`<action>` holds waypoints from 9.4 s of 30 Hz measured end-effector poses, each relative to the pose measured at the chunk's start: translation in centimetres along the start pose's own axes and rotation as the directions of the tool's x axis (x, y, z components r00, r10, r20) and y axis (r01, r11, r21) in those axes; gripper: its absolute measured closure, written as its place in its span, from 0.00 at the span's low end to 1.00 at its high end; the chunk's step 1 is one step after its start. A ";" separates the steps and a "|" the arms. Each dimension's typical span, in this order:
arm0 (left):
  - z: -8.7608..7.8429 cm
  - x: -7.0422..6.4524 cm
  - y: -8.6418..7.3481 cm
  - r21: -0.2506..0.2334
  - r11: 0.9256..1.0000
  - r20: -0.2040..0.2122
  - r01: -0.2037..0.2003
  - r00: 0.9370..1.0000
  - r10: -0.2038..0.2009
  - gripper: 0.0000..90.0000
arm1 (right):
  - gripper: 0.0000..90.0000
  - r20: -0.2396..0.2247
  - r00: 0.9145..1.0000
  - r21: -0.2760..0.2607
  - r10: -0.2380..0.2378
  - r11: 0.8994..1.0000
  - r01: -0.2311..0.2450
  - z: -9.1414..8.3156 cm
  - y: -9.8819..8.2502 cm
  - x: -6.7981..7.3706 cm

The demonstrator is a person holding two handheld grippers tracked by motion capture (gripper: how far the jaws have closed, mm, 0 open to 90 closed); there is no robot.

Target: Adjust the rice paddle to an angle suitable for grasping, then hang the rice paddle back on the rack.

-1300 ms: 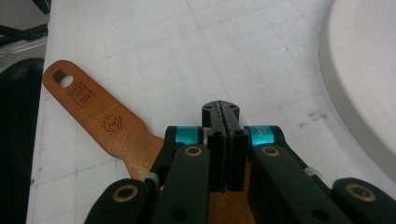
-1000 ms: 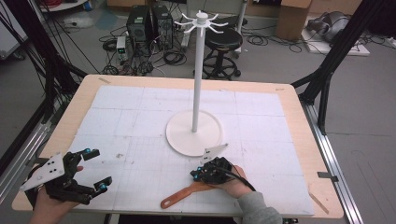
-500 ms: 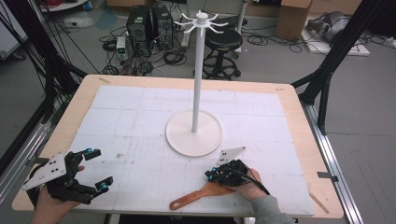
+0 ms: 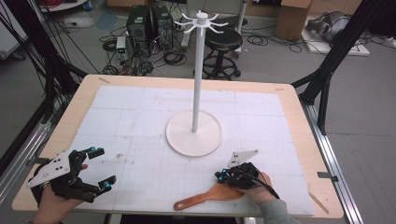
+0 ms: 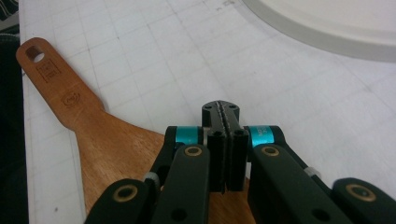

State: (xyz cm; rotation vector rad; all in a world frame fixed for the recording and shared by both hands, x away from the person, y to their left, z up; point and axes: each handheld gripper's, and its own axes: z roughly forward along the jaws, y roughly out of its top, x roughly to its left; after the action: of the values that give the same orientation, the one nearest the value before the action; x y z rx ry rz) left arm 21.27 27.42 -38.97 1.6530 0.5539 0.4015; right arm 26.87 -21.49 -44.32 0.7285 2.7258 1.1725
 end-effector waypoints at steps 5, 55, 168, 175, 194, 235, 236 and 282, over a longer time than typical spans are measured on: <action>0.4 0.0 0.0 0.003 1.000 0.010 -0.001 1.000 0.001 0.02 | 0.99 0.012 1.000 -0.001 0.009 1.000 -0.009 -0.6 -0.6 -0.1; 0.7 0.2 -0.3 0.020 1.000 0.008 0.004 1.000 -0.004 0.02 | 0.99 -0.259 0.950 -0.025 -0.175 0.984 0.175 0.8 -0.4 5.9; 0.1 0.0 -1.1 0.058 0.998 -0.023 0.002 1.000 -0.001 0.02 | 0.99 0.138 0.989 -0.034 0.046 0.999 -0.041 -3.0 -2.5 -3.4; 0.0 0.0 -1.1 0.056 0.998 -0.027 0.003 1.000 -0.002 0.02 | 0.99 0.128 0.991 -0.021 0.025 1.000 -0.022 -3.1 -2.6 -2.6; 0.1 0.1 -1.2 0.061 0.998 -0.023 0.001 1.000 0.000 0.02 | 0.71 0.125 0.992 -0.154 0.004 0.988 0.016 -3.8 -0.8 -1.2; -0.5 -0.3 -1.6 0.069 0.997 -0.047 0.020 0.999 -0.017 0.02 | 0.01 0.122 0.992 -0.068 -0.032 0.997 0.041 -0.2 2.1 -0.9; -0.6 -0.2 -1.6 0.066 0.998 -0.050 0.021 0.999 -0.017 0.02 | 0.01 0.121 0.992 -0.059 -0.035 0.997 0.043 -0.1 2.2 -0.9; -1.7 -0.5 -1.9 0.078 0.997 -0.075 0.024 0.997 -0.018 0.02 | 0.34 0.072 0.996 0.077 -0.043 0.996 0.038 1.7 3.1 -0.6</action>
State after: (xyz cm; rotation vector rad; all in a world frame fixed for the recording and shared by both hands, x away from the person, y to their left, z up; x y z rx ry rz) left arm 19.64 28.70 -40.57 1.7115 0.6487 0.4318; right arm 29.10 -18.82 -43.39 0.7066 2.7235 1.0181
